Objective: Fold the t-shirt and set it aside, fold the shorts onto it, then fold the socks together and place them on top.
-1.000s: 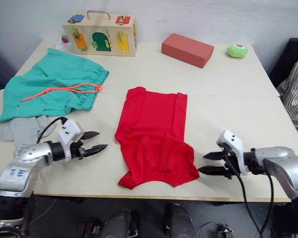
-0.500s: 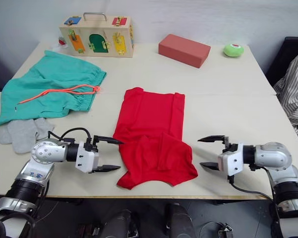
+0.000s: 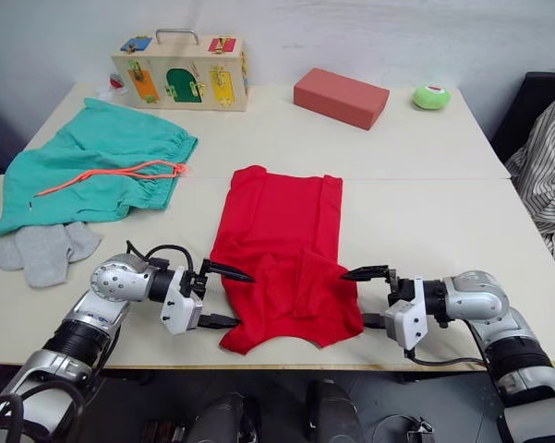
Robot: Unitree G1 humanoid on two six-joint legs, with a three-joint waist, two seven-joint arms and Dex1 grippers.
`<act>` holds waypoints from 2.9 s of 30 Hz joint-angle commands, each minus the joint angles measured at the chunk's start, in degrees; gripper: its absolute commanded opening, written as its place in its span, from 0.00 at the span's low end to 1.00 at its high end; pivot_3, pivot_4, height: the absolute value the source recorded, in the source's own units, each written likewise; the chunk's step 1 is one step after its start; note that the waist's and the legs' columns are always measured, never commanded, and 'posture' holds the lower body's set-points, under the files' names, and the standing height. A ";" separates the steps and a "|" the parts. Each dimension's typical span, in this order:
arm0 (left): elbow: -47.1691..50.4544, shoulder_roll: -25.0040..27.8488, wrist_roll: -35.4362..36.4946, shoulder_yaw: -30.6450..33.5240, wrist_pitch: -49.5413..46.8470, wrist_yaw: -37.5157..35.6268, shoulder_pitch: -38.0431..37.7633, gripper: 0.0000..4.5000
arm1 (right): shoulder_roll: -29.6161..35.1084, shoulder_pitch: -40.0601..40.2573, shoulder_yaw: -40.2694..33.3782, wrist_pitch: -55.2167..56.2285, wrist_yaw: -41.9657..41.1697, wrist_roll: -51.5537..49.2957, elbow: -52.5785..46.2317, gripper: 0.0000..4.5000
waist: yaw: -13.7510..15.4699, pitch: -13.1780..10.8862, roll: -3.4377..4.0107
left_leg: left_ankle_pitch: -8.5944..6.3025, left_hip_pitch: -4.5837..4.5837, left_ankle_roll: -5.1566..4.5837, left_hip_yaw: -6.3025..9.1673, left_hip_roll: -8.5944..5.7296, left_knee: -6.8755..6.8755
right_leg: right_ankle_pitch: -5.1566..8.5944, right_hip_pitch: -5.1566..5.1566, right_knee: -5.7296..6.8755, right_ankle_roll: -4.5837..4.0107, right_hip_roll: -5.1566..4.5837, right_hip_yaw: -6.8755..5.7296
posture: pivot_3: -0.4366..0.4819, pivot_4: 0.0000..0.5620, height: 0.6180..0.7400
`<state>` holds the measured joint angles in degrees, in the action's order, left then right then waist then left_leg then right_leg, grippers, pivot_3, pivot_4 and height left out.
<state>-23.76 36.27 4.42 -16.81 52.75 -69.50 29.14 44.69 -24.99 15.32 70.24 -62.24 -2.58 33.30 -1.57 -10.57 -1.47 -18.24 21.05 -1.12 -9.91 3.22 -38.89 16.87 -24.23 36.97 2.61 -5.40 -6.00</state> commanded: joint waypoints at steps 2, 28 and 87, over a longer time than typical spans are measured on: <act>-3.06 -0.85 -0.79 -2.96 2.75 -1.18 0.84 0.96 | -2.15 -0.20 3.34 -1.14 1.52 4.93 -0.32 0.79 | -0.11 0.04 0.02 | 0.00 -0.03 0.00 -0.01 0.00 -0.01 | 0.00 0.01 0.03 0.00 0.00 0.01 | 0.48 0.27 1.00; 21.63 13.41 19.92 1.37 -19.48 -7.53 -16.85 0.01 | 14.90 19.74 0.96 -37.67 -2.27 -22.50 -43.46 0.00 | 0.08 -0.05 0.31 | -0.14 0.16 0.04 0.16 0.11 0.00 | 0.12 -0.18 0.13 -0.21 0.00 -0.04 | 0.48 0.27 1.00; -9.21 -4.72 29.50 28.75 -85.19 15.47 13.21 0.01 | -20.12 -29.71 -15.23 -82.80 -2.22 -19.68 10.79 0.00 | -0.58 -0.17 0.35 | -0.14 0.62 0.49 -0.25 0.50 -0.22 | 0.16 -0.87 0.60 -0.21 0.72 0.32 | 0.48 0.27 1.00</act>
<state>-32.56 31.57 33.83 10.70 -33.22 -54.30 41.38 25.34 -53.52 1.49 -13.83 -64.90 -22.66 43.47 -2.15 -10.75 -1.12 -18.38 21.67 -0.62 -10.16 3.73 -39.10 17.03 -25.10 37.58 2.40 -4.68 -5.68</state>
